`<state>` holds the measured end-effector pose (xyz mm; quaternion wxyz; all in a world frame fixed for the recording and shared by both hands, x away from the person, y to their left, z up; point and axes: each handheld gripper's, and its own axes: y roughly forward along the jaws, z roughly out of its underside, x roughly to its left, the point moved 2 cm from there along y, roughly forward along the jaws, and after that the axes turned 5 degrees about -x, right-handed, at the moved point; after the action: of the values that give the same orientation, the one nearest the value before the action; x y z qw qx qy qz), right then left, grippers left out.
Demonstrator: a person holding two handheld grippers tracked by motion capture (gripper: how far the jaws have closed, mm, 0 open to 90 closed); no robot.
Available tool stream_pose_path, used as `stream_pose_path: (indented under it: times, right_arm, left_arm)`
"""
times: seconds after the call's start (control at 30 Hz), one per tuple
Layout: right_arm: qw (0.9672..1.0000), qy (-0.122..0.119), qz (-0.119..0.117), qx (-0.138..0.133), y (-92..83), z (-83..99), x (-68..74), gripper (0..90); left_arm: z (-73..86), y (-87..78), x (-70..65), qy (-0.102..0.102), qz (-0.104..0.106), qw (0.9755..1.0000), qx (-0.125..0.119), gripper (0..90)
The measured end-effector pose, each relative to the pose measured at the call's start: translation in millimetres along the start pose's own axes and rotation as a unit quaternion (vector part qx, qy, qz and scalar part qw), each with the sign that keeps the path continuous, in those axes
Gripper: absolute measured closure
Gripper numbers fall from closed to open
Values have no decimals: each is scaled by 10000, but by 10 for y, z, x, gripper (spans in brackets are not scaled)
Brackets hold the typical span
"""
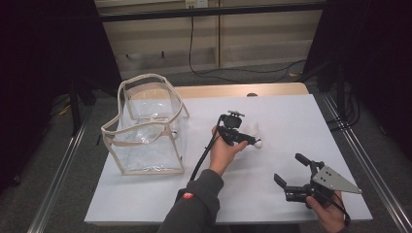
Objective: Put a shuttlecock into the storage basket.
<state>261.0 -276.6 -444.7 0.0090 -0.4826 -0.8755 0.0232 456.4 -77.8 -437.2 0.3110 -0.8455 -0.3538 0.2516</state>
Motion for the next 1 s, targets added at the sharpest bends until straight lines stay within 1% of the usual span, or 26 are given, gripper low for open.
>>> stream_pose_path:
  times: [0.17, 0.3, 0.37, 0.6, 0.67, 0.77, 0.83, 1.0]
  right_arm:
    - [10000, -16, -13, 5, 4, 3, 0, 25]
    - [10000, 1, -14, -1, 4, 2, 3, 25]
    - [10000, -12, -4, -4, 1, 1, -2, 25]
    - [10000, -3, -7, -6, 3, 2, -3, 25]
    - [10000, -7, -5, -7, 2, 2, -4, 25]
    - [10000, -9, 4, -4, 1, 1, -5, 25]
    - [10000, -9, 3, -1, 1, 1, -3, 25]
    - [10000, -13, -18, -6, 1, 0, -1, 25]
  left_arm:
    - [1, 42, -13, 1, -86, 9999, -62, 94]
    - [-2, 63, -18, -7, -58, 9999, -92, 99]
    - [0, 75, -20, -22, -94, 9999, -102, 100]
    - [-6, 114, -38, -41, -80, 9999, -125, 108]
    - [-8, 120, -46, -4, -83, 9999, -140, 112]
    - [-14, 134, -60, -12, -95, 9998, -193, 120]
    - [-13, 144, -65, -23, -104, 9998, -163, 122]
    - [-7, 177, -86, -17, -99, 9997, -212, 141]
